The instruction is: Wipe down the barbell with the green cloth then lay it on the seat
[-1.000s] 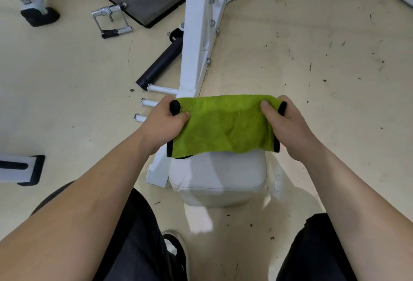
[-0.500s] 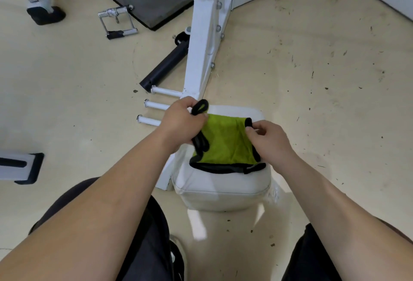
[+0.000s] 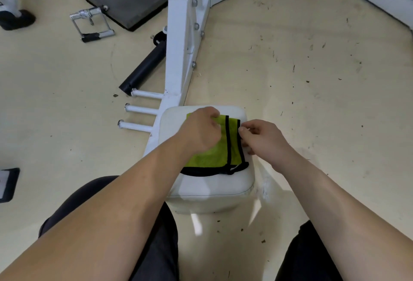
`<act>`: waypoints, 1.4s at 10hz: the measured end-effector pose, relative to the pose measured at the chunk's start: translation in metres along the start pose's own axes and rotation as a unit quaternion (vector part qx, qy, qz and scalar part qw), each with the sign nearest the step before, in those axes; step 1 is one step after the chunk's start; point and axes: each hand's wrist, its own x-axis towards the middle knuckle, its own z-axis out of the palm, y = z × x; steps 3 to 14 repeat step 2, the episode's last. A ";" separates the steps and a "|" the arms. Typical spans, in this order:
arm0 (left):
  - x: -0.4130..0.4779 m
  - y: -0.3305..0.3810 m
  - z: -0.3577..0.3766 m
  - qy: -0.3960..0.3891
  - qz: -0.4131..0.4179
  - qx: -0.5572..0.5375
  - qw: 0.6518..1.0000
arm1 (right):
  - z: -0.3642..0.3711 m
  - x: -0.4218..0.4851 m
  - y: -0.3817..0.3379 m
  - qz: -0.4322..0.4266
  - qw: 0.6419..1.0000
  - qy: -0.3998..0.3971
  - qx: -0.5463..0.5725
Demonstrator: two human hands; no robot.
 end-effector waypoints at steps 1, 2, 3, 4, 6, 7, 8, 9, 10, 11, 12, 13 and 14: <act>-0.002 0.008 -0.008 0.056 0.035 -0.001 0.998 | -0.005 -0.004 -0.018 -0.044 0.998 0.034 -0.010; -0.004 0.014 -0.011 0.108 0.072 -0.001 0.992 | -0.012 -0.004 -0.047 -0.081 0.994 0.063 -0.047; -0.004 0.014 -0.011 0.108 0.072 -0.001 0.992 | -0.012 -0.004 -0.047 -0.081 0.994 0.063 -0.047; -0.004 0.014 -0.011 0.108 0.072 -0.001 0.992 | -0.012 -0.004 -0.047 -0.081 0.994 0.063 -0.047; -0.004 0.014 -0.011 0.108 0.072 -0.001 0.992 | -0.012 -0.004 -0.047 -0.081 0.994 0.063 -0.047; -0.004 0.014 -0.011 0.108 0.072 -0.001 0.992 | -0.012 -0.004 -0.047 -0.081 0.994 0.063 -0.047; -0.004 0.014 -0.011 0.108 0.072 -0.001 0.992 | -0.012 -0.004 -0.047 -0.081 0.994 0.063 -0.047; -0.004 0.014 -0.011 0.108 0.072 -0.001 0.992 | -0.012 -0.004 -0.047 -0.081 0.994 0.063 -0.047; -0.004 0.014 -0.011 0.108 0.072 -0.001 0.992 | -0.012 -0.004 -0.047 -0.081 0.994 0.063 -0.047; -0.004 0.014 -0.011 0.108 0.072 -0.001 0.992 | -0.012 -0.004 -0.047 -0.081 0.994 0.063 -0.047; -0.004 0.014 -0.011 0.108 0.072 -0.001 0.992 | -0.012 -0.004 -0.047 -0.081 0.994 0.063 -0.047; -0.004 0.014 -0.011 0.108 0.072 -0.001 0.992 | -0.012 -0.004 -0.047 -0.081 0.994 0.063 -0.047; -0.004 0.014 -0.011 0.108 0.072 -0.001 0.992 | -0.012 -0.004 -0.047 -0.081 0.994 0.063 -0.047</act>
